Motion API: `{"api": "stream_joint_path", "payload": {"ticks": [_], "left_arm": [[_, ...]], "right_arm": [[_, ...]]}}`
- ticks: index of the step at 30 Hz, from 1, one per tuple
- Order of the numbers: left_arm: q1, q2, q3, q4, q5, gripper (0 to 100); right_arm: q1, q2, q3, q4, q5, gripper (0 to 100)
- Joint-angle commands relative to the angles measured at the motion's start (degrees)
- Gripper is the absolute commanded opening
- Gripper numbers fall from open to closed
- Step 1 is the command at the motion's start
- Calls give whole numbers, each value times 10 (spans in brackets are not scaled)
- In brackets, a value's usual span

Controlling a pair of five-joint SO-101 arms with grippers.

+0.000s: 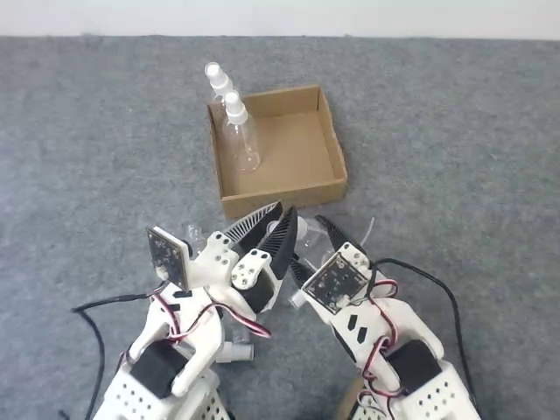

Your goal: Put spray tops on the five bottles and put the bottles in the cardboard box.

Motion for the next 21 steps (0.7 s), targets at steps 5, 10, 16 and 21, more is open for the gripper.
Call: {"api": "stream_joint_path", "payload": {"ticks": [5,10,16,21], "left_arm": [[4,-8,-4,1,4,28],[4,-8,-2,0,4,27],[4,-8,42,-62,3,27],[4,-8,45,-64,3,29]], "right_arm": [[7,-13,-47,3,-3,16],[-33,-13,-58,26,-17,16],[-34,-13,-73,44,-18,16],[-32,-13,-73,46,-17,16]]}}
